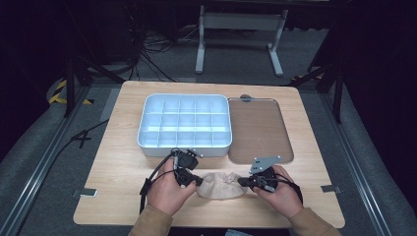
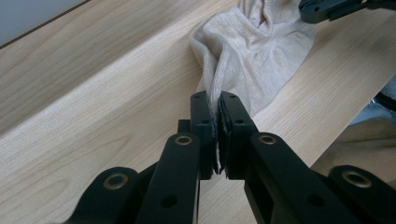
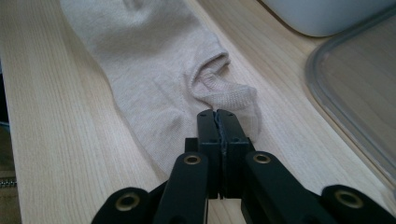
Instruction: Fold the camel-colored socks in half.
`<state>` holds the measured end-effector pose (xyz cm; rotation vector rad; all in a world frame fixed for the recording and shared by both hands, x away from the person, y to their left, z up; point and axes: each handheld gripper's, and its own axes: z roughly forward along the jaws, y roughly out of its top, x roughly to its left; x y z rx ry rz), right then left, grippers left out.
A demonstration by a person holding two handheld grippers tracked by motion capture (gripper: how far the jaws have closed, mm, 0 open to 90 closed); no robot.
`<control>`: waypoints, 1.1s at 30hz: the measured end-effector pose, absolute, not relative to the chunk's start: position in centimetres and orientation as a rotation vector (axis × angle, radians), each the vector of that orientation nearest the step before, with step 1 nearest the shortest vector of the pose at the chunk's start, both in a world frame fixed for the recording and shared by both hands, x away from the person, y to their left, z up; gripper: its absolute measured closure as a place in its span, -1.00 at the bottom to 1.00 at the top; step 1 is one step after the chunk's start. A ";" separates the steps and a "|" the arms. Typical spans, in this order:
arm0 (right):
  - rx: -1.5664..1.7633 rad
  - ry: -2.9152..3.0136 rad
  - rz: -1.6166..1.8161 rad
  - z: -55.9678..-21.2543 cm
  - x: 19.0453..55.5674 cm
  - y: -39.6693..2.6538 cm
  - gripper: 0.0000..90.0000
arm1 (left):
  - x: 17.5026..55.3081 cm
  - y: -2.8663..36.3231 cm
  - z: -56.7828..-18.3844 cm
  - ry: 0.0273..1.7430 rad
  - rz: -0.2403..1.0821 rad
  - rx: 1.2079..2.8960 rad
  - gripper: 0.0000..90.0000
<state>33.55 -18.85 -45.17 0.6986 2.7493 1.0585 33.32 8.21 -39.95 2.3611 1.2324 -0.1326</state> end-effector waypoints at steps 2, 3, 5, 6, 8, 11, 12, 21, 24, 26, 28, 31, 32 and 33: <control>0.696 2.763 1.039 -45.5 33.6 -18.5 1.00 | 33.3 8.2 -39.9 1.229 -0.136 2.360 0.90; 0.693 2.772 1.027 -45.7 33.6 -18.4 1.00 | 33.3 8.2 -39.8 1.226 -0.138 2.361 0.90; 0.684 2.785 1.017 -46.0 33.7 -18.1 1.00 | 33.3 8.2 -39.8 1.227 -0.148 2.357 0.90; 0.684 2.785 1.017 -46.0 33.7 -18.1 1.00 | 33.3 8.2 -39.7 1.225 -0.152 2.351 0.90; 0.670 2.795 1.018 -46.2 33.8 -17.9 1.00 | 33.2 8.0 -39.6 1.215 -0.173 2.333 0.90; 0.658 2.813 1.032 -46.4 34.0 -17.5 1.00 | 33.2 7.6 -39.4 1.198 -0.170 2.327 0.90; 0.648 2.821 1.039 -46.4 34.0 -17.5 1.00 | 33.2 7.5 -39.3 1.193 -0.170 2.322 0.90; 0.598 2.855 1.062 -46.5 34.2 -17.0 1.00 | 33.3 6.8 -38.9 1.153 -0.190 2.308 0.90; 0.595 2.860 1.072 -46.6 34.3 -17.1 1.00 | 33.5 6.5 -38.9 1.145 -0.190 2.311 0.90; 0.593 2.855 1.077 -46.6 34.3 -17.1 1.00 | 33.6 6.2 -38.9 1.138 -0.198 2.311 0.90; 0.592 2.855 1.079 -46.6 34.3 -17.1 1.00 | 33.6 5.9 -38.8 1.132 -0.192 2.316 0.90; 0.590 2.852 1.083 -46.7 34.3 -17.1 1.00 | 33.7 5.5 -38.8 1.116 -0.197 2.322 0.90; 0.589 2.850 1.083 -46.7 34.2 -17.2 1.00 | 33.8 5.3 -38.8 1.113 -0.201 2.322 0.90; 0.589 2.847 1.085 -46.7 34.2 -17.2 1.00 | 33.9 5.2 -38.8 1.111 -0.202 2.324 0.90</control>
